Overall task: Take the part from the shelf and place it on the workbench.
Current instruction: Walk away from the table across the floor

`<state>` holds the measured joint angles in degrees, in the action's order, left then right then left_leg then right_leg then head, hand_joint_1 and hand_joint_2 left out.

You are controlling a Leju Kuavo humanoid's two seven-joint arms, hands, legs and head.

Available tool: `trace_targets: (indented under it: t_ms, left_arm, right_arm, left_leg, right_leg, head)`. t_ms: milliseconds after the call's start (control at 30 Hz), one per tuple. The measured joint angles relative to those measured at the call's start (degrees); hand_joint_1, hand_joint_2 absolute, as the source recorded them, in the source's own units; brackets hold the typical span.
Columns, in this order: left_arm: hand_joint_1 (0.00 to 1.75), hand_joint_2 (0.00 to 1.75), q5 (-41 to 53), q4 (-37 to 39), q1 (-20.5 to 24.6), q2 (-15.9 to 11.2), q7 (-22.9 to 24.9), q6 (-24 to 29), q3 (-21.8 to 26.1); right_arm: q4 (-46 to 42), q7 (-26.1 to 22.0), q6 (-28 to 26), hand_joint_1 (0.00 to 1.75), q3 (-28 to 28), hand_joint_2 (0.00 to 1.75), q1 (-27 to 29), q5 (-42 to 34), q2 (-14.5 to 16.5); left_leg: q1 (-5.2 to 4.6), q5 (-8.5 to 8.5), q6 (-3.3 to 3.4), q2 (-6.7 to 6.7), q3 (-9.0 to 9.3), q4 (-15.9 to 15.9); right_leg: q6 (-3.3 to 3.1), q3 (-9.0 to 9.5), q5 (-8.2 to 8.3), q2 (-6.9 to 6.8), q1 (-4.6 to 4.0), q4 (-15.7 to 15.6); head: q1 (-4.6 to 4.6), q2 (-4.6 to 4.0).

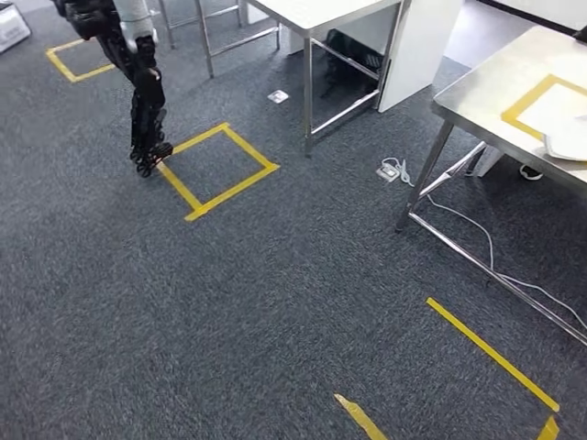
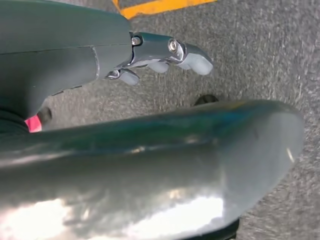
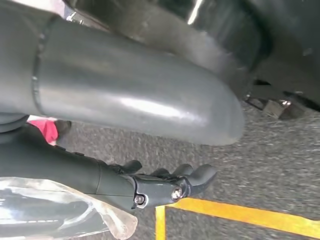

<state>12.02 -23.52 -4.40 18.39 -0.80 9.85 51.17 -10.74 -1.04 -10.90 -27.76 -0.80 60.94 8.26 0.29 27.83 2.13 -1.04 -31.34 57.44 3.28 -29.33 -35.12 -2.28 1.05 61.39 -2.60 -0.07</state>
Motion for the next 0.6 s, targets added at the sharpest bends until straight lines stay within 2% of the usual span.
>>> trace_targets:
  t_ms: [33, 67, 100, 133, 167, 200, 233, 267, 300, 333, 400, 433, 467, 533, 567, 600]
  left_arm:
    - [0.00, 0.00, 0.00, 0.01, 0.03, 0.00, -0.02, -0.01, 0.01]
    - [0.00, 0.00, 0.00, 0.01, 0.03, 0.00, -0.04, -0.01, 0.02]
    - [0.00, 0.00, 0.00, 0.02, 0.03, -0.01, -0.07, -0.01, 0.06]
    - [0.00, 0.00, 0.00, 0.03, 0.03, -0.01, -0.10, -0.01, 0.11]
    - [0.00, 0.00, 0.00, 0.04, 0.03, 0.00, -0.11, -0.01, 0.16]
    - [0.00, 0.00, 0.00, 0.04, 0.03, 0.01, -0.11, -0.02, 0.20]
    - [0.00, 0.00, 0.00, 0.05, 0.04, 0.02, -0.11, -0.02, 0.24]
    - [0.00, 0.00, 0.00, 0.07, 0.07, 0.03, -0.12, -0.01, 0.26]
    - [0.00, 0.00, 0.00, 0.08, 0.09, 0.03, -0.13, -0.01, 0.28]
    - [0.00, 0.00, 0.00, 0.10, 0.10, 0.02, -0.13, 0.01, 0.33]
    - [0.00, 0.00, 0.05, 0.16, 0.08, -0.01, -0.14, 0.00, 0.45]
    - [0.00, 0.00, 0.12, 0.23, 0.07, -0.03, -0.14, -0.03, 0.54]
    - [0.00, 0.00, 0.20, 0.29, 0.09, -0.05, -0.14, -0.09, 0.63]
    - [0.00, 0.00, 0.40, 0.39, 0.16, -0.09, -0.14, -0.22, 0.78]
    - [0.00, 0.00, 0.48, 0.45, 0.19, -0.10, -0.14, -0.30, 0.82]
    - [0.00, 0.00, 0.57, 0.52, 0.21, -0.11, -0.15, -0.43, 0.86]
  right_arm:
    - [0.01, -0.01, -0.01, 0.00, 0.00, 0.00, 0.06, 0.00, 0.00]
    - [0.02, 0.00, -0.01, 0.00, 0.00, 0.00, 0.11, -0.01, 0.00]
    - [0.03, 0.01, -0.01, 0.00, 0.00, 0.00, 0.17, -0.02, 0.00]
    - [0.03, 0.01, -0.01, 0.00, 0.00, 0.00, 0.21, -0.02, 0.00]
    - [0.03, 0.01, -0.01, 0.00, 0.00, 0.00, 0.23, -0.02, 0.00]
    - [0.03, 0.01, -0.01, 0.00, 0.00, 0.00, 0.24, 0.00, 0.00]
    - [0.04, 0.01, -0.01, 0.00, 0.00, 0.00, 0.28, 0.01, -0.02]
    - [0.05, 0.01, -0.01, 0.00, 0.00, 0.00, 0.34, 0.01, -0.03]
    - [0.07, -0.02, -0.01, 0.00, 0.00, 0.00, 0.40, 0.01, -0.05]
    - [0.08, -0.05, -0.01, 0.00, 0.00, 0.00, 0.43, 0.00, -0.07]
    - [0.08, -0.12, -0.01, 0.00, 0.00, 0.00, 0.42, 0.07, -0.06]
    - [0.08, -0.14, -0.01, 0.00, 0.00, 0.00, 0.43, 0.17, -0.05]
    - [0.08, -0.16, -0.01, 0.00, 0.00, 0.00, 0.45, 0.28, -0.04]
    - [0.08, -0.17, -0.05, 0.00, 0.00, 0.00, 0.60, 0.55, -0.02]
    - [0.08, -0.16, -0.12, 0.00, -0.01, 0.00, 0.70, 0.70, -0.04]
    - [0.08, -0.15, -0.18, 0.00, -0.01, 0.00, 0.78, 0.90, -0.07]
  left_leg:
    - [-0.04, 0.00, 0.16, 0.64, -0.06, 0.00]
    - [-0.10, 0.03, 0.28, 1.35, -0.09, 0.00]
    - [-0.17, 0.06, 0.34, 2.11, -0.05, 0.01]
    - [-0.22, 0.09, 0.36, 2.98, 0.04, 0.02]
    - [-0.25, 0.13, 0.35, 3.84, 0.19, 0.03]
    - [-0.25, 0.18, 0.28, 4.71, 0.37, 0.04]
    - [-0.24, 0.26, 0.16, 5.50, 0.44, 0.09]
    - [-0.24, 0.35, -0.05, 6.28, 0.39, 0.24]
    - [-0.20, 0.38, -0.34, 6.96, 0.19, 0.34]
    - [-0.08, 0.32, -0.71, 7.63, -0.10, 0.43]
    - [0.20, 0.14, -1.46, 8.77, -0.57, 0.51]
    - [0.19, 0.48, -1.74, 8.14, -0.87, 1.06]
    - [0.12, 1.37, -1.97, 6.85, -1.53, 2.50]
    - [-0.02, 4.68, -2.35, 3.32, -4.39, 8.79]
    - [0.07, 6.38, -2.54, 2.40, -6.27, 12.76]
    - [0.18, 7.33, -2.70, 1.91, -7.72, 15.79]
  right_leg:
    - [-0.01, -2.20, -1.90, 1.30, -0.01, 4.34]
    - [-0.02, -4.51, -3.31, 1.89, -0.03, 8.56]
    - [-0.06, -6.25, -3.78, 2.12, -0.04, 11.36]
    - [-0.14, -7.11, -3.06, 2.24, -0.06, 12.11]
    - [-0.25, -6.73, -1.17, 2.42, -0.06, 10.30]
    - [-0.42, -5.41, 1.41, 3.02, -0.04, 6.60]
    - [-0.62, -3.83, 3.61, 4.62, 0.03, 2.57]
    - [-0.77, -2.42, 4.95, 6.21, 0.17, -1.00]
    - [-0.88, -1.37, 5.54, 7.55, 0.22, -3.31]
    - [-0.95, -0.89, 5.42, 8.34, 0.22, -4.20]
    - [-1.29, -0.43, 5.45, 7.20, 0.17, -4.59]
    - [-1.61, -0.26, 5.57, 6.37, 0.18, -4.79]
    - [-1.94, -0.04, 5.65, 5.43, 0.21, -5.03]
    - [-2.51, 0.34, 5.51, 3.43, 0.07, -5.28]
    - [-2.69, 0.43, 5.36, 2.39, -0.05, -5.27]
    - [-2.81, 0.50, 5.21, 1.36, -0.16, -5.26]
  head:
    - [-0.12, 0.00]
    - [-0.19, 0.00]
    - [-0.18, 0.00]
    - [-0.18, 0.00]
    - [-0.17, 0.00]
    - [-0.18, 0.00]
    - [-0.18, 0.00]
    - [-0.16, 0.00]
    - [-0.14, 0.00]
    - [-0.12, 0.00]
    - [-0.11, 0.00]
    - [-0.06, 0.00]
    - [0.12, 0.00]
    - [0.43, 0.00]
    - [0.52, 0.00]
    - [0.50, 0.00]
